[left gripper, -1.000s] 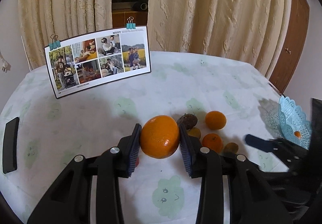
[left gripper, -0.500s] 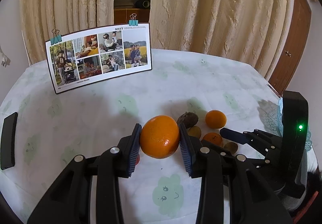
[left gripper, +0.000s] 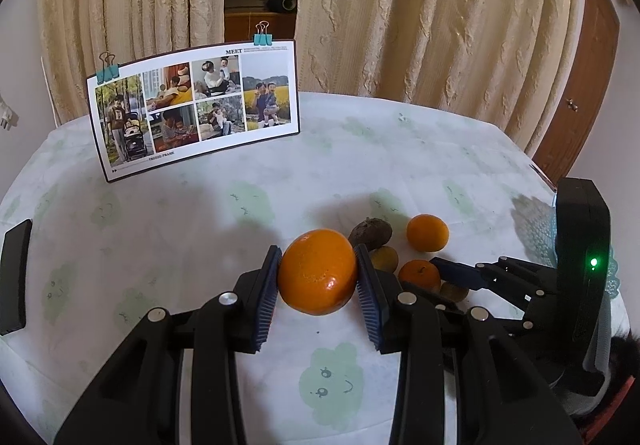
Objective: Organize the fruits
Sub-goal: 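Grasp a tangerine with the right tool while the left tool holds the large orange, then carry the tangerine to the blue basket and release it with the right tool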
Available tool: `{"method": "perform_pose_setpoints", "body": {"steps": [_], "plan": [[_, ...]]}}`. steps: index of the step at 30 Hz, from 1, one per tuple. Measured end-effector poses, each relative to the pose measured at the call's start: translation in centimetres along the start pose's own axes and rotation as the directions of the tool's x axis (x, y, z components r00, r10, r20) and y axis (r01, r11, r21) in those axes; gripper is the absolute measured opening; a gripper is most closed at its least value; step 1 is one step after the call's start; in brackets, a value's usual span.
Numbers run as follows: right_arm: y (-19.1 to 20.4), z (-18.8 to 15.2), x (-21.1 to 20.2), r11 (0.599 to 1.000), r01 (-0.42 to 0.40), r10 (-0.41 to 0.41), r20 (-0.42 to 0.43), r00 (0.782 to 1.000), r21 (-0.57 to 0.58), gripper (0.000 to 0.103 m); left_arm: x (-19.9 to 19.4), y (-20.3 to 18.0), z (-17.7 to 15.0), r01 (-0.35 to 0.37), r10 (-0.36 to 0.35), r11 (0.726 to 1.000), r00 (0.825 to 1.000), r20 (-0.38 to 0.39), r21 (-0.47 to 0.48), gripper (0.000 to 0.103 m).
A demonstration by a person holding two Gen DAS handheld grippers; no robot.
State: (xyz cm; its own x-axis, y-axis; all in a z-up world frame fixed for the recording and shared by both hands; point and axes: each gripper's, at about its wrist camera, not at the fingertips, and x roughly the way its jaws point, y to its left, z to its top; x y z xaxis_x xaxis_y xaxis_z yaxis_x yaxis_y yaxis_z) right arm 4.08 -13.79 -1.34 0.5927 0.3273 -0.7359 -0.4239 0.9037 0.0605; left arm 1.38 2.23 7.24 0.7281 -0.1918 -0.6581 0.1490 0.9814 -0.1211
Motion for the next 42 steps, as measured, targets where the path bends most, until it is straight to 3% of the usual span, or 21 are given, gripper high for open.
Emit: {"method": "perform_pose_setpoints", "body": {"steps": [6,15,21,33,42], "plan": [[-0.5,-0.5,-1.2,0.999,-0.007,0.006,0.026,1.000,0.045,0.040,0.1,-0.2,-0.1,0.000,0.000,1.000,1.000,0.000,0.006,0.037],[-3.0,-1.5,-6.0,0.985,-0.024,0.001,0.137,0.991,0.168,0.040,0.5,-1.4,-0.6,-0.010,0.010,0.999,1.000,-0.008,0.041,0.037],[-6.0,-3.2,-9.5,0.967,0.018,-0.068,0.189,0.980,0.254,0.040,0.5,-2.2,-0.7,-0.008,0.008,0.998,1.000,-0.009,0.063,0.037],[-13.4,-8.0,-17.2,0.881,0.122,-0.265,0.263,0.928,0.457,0.040,0.7,-4.9,-1.1,0.008,-0.005,0.993,1.000,-0.022,0.118,0.037],[-18.1,-12.1,-21.0,0.792,0.194,-0.401,0.253,0.881,0.580,0.040,0.9,-7.5,-1.2,0.029,-0.025,0.986,0.999,-0.026,0.165,0.037]]}}
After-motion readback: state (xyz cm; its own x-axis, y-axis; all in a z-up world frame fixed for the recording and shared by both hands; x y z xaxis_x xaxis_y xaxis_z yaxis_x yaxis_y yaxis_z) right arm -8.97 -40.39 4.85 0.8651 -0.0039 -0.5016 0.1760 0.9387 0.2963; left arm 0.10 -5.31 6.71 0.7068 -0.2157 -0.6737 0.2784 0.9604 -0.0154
